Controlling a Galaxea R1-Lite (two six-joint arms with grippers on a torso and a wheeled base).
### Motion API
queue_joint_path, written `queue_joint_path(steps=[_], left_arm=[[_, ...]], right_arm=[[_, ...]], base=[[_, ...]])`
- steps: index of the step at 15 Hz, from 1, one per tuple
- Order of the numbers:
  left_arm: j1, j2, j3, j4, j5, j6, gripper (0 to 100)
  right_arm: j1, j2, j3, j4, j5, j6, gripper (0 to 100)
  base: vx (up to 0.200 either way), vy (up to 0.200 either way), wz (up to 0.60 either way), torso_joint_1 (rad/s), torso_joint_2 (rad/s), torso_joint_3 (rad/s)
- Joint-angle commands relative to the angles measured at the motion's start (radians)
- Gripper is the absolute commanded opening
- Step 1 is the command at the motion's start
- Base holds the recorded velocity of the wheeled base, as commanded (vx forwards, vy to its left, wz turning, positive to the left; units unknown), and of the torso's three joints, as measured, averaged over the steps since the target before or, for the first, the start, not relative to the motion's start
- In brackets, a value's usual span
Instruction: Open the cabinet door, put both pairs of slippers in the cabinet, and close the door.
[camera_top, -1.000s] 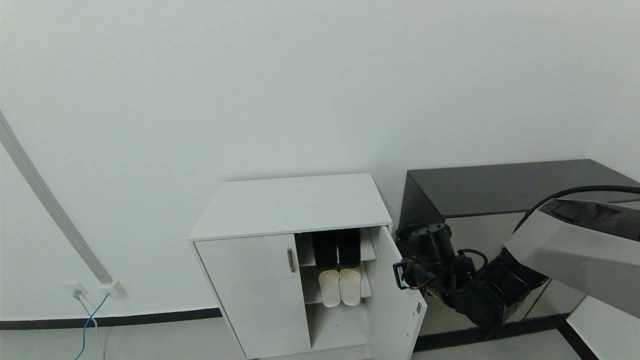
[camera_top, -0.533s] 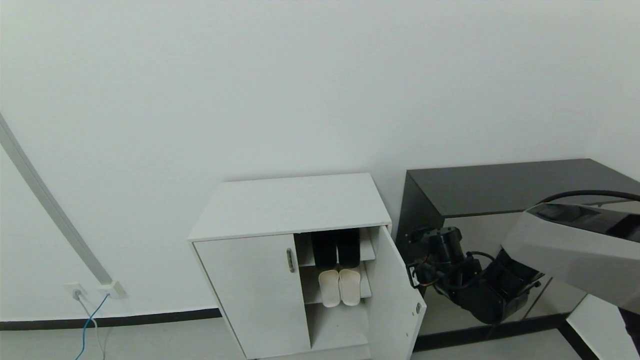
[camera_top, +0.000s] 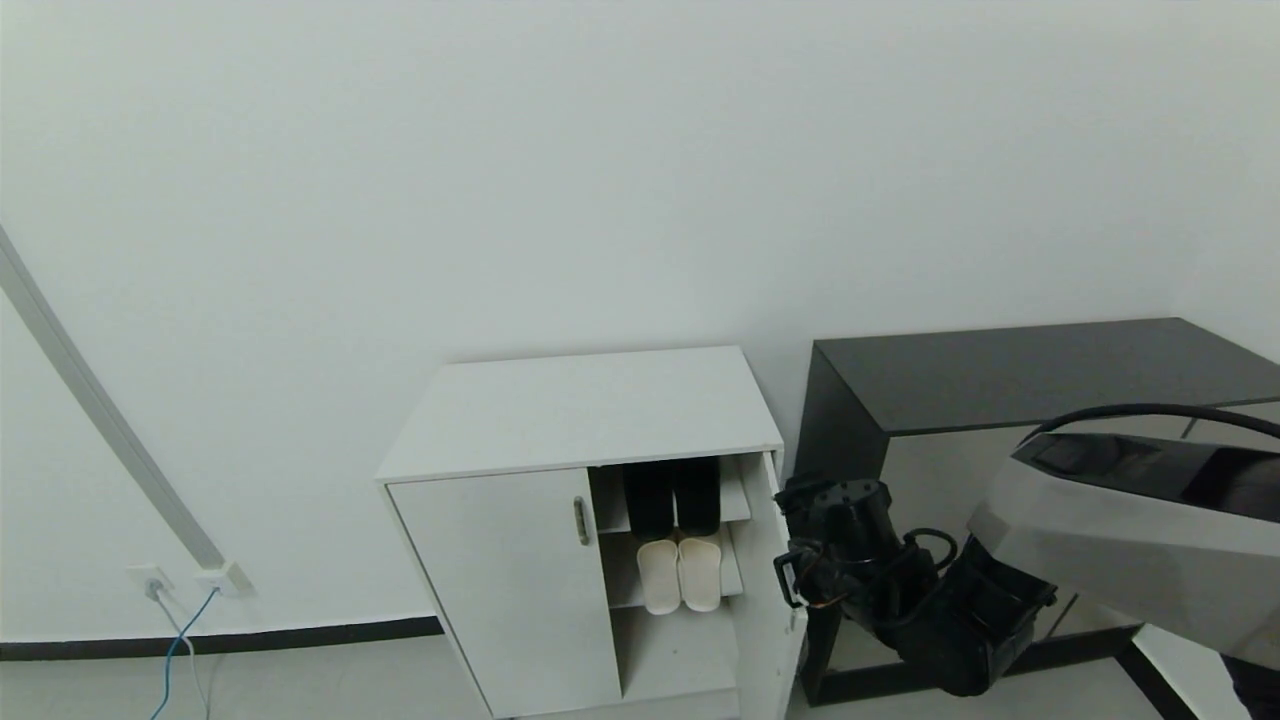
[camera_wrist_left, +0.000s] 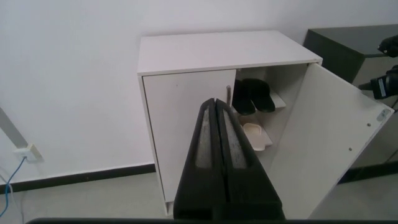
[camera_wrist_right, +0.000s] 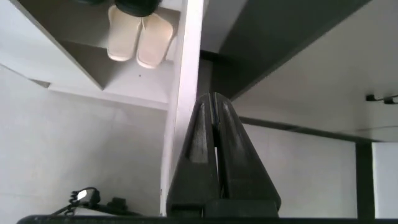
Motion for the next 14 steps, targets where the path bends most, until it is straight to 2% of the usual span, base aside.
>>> queue_joint_path(steps=[1, 7, 10, 14], left_arm=[[0.001, 0.001, 0.001, 0.0, 0.0, 0.0, 0], [0.001, 0.001, -0.001, 0.0, 0.0, 0.0, 0], [0.001, 0.001, 0.001, 0.0, 0.0, 0.0, 0], [0.001, 0.001, -0.001, 0.0, 0.0, 0.0, 0]], right_arm=[[0.025, -0.004, 0.031, -0.03, 0.015, -0.001, 0], [0.029, -0.002, 0.044, -0.049, 0.017, -0.01, 0], [0.03, -0.002, 0.045, -0.05, 0.018, -0.009, 0], [0.03, 0.001, 0.059, -0.072, 0.021, -0.007, 0]], base=[[0.0, 0.0, 0.0, 0.0, 0.0, 0.0], [0.0, 0.0, 0.0, 0.0, 0.0, 0.0], [0.0, 0.0, 0.6, 0.002, 0.0, -0.001], [0.0, 0.0, 0.0, 0.0, 0.0, 0.0]])
